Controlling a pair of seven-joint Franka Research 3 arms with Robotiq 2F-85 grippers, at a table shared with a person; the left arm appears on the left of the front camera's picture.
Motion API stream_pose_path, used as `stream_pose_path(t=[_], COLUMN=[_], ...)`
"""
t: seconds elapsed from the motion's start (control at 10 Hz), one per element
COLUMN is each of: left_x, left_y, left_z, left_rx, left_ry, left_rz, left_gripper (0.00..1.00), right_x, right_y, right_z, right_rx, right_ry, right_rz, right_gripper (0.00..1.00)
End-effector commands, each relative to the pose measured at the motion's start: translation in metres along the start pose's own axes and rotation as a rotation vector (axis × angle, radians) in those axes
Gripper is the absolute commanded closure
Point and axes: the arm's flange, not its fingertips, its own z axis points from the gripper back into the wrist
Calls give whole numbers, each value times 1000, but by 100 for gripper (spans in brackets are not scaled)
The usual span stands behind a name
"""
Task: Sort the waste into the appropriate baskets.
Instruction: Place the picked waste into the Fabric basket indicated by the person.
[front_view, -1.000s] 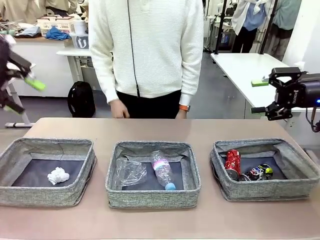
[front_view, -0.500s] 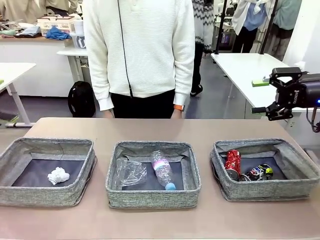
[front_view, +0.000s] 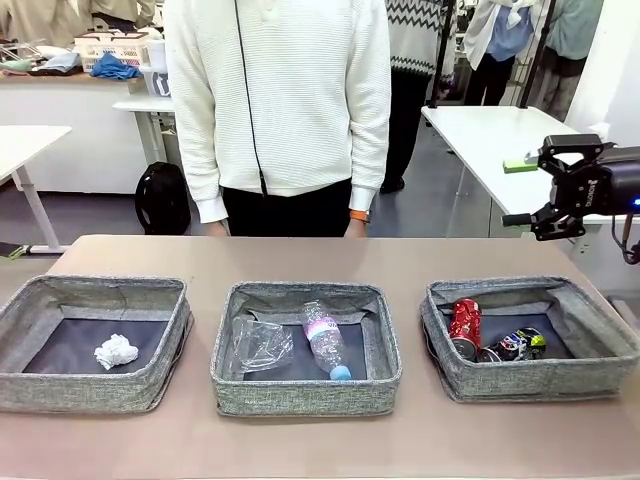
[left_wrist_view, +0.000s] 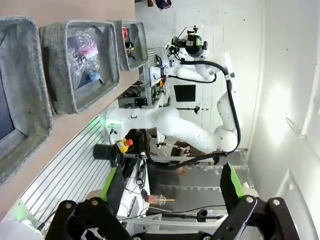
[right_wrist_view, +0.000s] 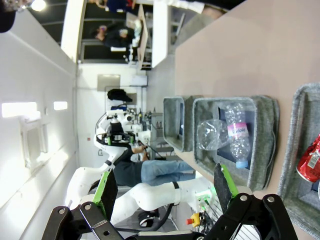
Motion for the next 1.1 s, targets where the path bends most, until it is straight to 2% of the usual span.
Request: stream_pose_path(t=[0.0,1.0], left_x=[0,0], left_y=[-3,-3], left_z=[-1,-1], left_rx=[-23,-23], left_ry=[12,12], left_rz=[-32,-32], left_gripper=[0,0], right_x=[3,3], right_y=[5,5], right_z=[-2,-2], right_rx=[18,18], right_ry=[-13,-13], right_rz=[-15,-15], right_gripper=[0,0])
